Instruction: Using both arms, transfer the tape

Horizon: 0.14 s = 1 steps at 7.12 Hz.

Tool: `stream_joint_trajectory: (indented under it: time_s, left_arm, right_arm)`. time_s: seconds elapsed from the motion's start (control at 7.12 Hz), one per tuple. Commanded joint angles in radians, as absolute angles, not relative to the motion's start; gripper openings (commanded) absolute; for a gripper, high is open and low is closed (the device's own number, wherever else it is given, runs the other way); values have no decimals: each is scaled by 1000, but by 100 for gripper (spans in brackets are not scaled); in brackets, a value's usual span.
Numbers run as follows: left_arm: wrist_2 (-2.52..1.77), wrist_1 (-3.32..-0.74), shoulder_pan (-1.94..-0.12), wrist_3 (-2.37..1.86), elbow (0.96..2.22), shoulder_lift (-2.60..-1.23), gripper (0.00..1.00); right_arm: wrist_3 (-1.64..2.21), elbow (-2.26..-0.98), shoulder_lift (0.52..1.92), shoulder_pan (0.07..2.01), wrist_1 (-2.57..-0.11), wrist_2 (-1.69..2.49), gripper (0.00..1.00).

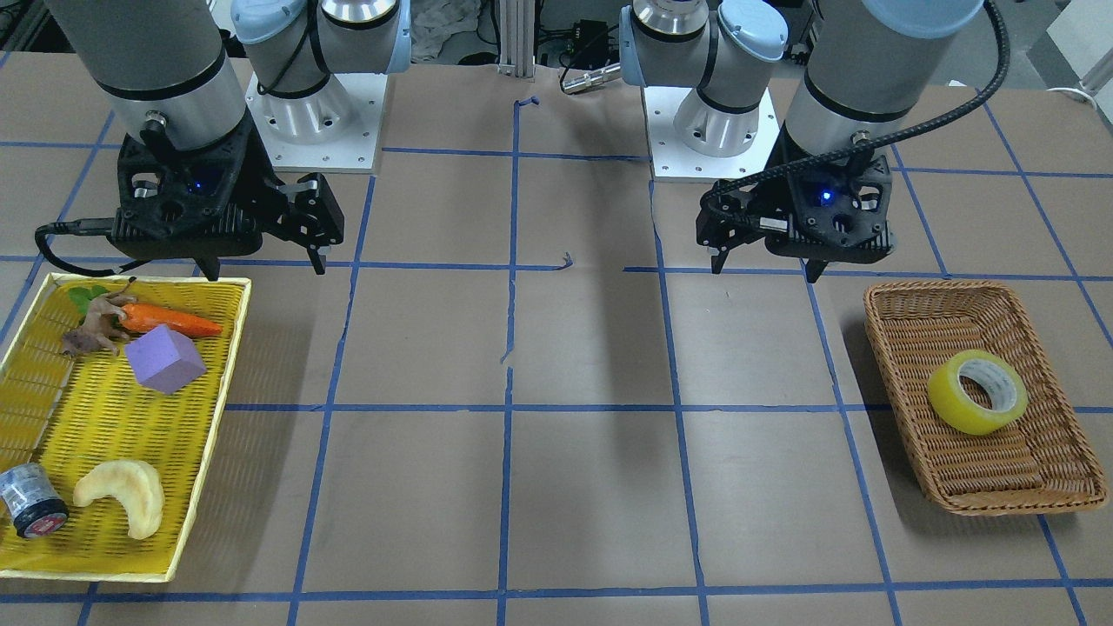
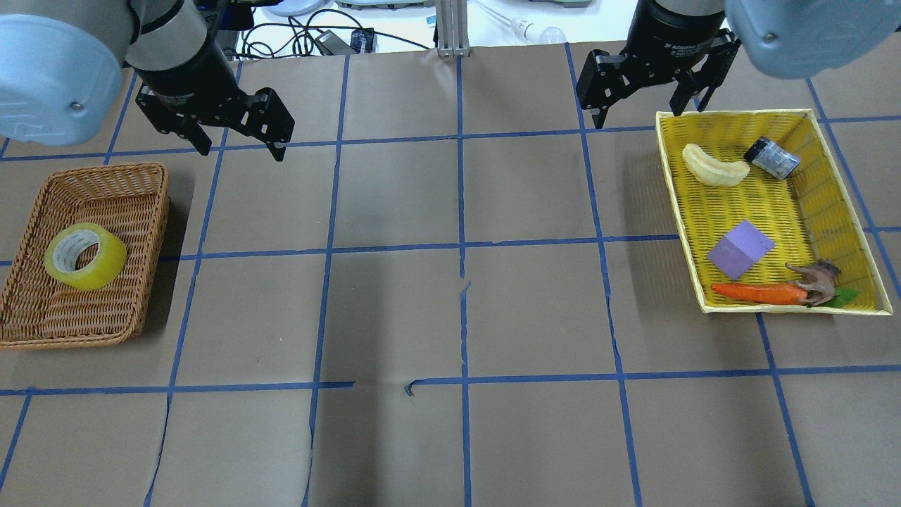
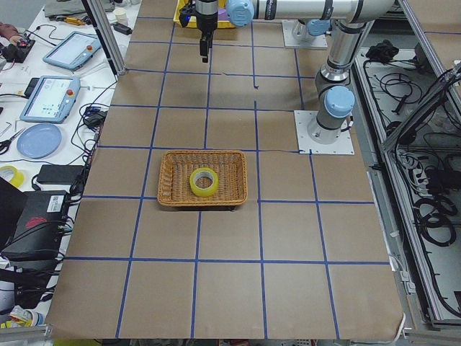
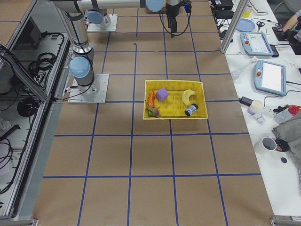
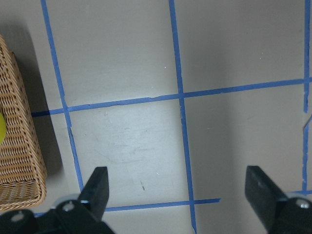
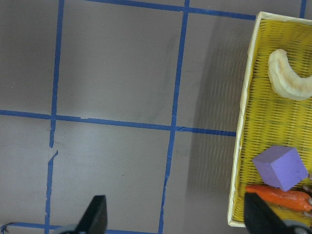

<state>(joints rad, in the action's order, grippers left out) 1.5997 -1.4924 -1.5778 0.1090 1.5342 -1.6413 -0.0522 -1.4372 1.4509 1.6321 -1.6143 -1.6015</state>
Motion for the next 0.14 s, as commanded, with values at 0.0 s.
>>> stream_joint_trajectory:
  time_s: [0.0]
  left_arm:
    - [1586,-1497,-1580,109,1542,-1634,100]
  right_arm:
    - [-52,-1437,1451,1632,-1614,-1601,100]
